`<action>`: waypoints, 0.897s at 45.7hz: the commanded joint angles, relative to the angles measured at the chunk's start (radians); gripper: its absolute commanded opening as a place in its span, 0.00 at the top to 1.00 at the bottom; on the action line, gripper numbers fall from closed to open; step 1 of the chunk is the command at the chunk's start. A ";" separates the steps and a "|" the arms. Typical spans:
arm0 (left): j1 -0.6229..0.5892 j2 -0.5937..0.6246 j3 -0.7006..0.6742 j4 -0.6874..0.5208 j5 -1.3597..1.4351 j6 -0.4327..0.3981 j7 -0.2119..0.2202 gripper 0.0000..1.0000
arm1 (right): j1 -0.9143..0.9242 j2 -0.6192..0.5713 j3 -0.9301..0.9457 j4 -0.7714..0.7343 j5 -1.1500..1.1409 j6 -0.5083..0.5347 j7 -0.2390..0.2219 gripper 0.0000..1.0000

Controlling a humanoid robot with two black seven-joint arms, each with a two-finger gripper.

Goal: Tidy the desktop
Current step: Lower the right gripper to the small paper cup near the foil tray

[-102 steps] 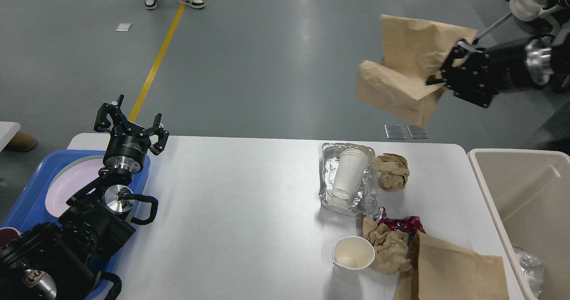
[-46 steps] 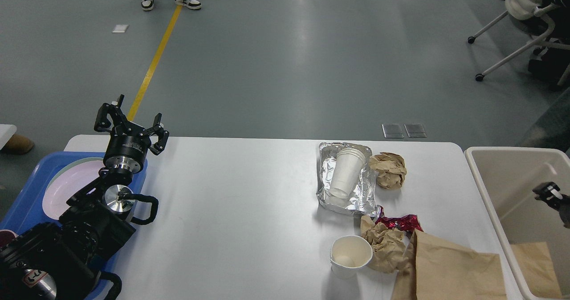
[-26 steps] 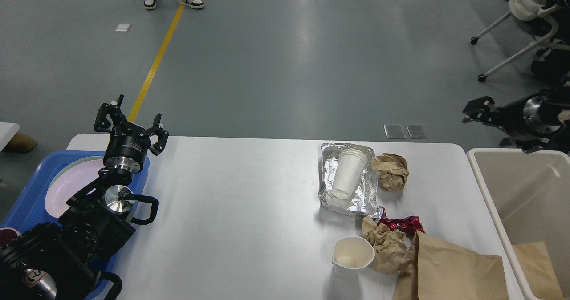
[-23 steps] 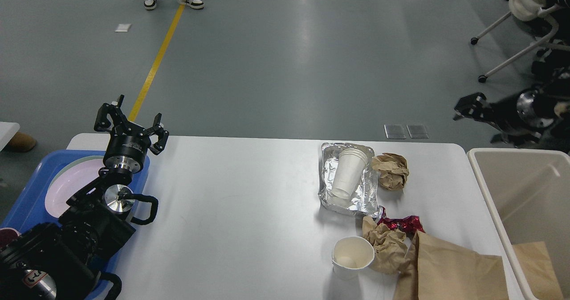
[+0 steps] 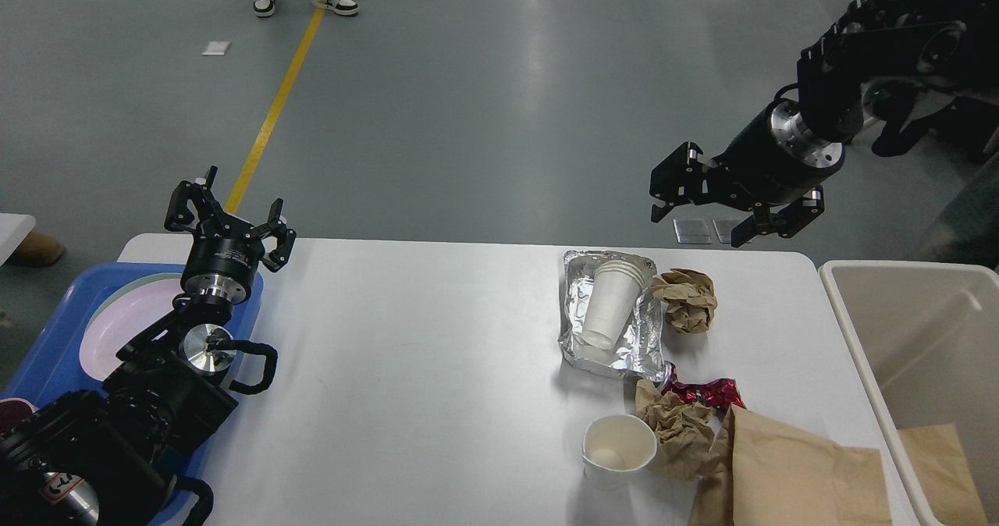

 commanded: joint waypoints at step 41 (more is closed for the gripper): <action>0.000 0.000 0.000 0.000 0.000 0.000 0.000 0.03 | -0.358 0.232 0.018 0.035 -0.052 -0.124 -0.010 0.00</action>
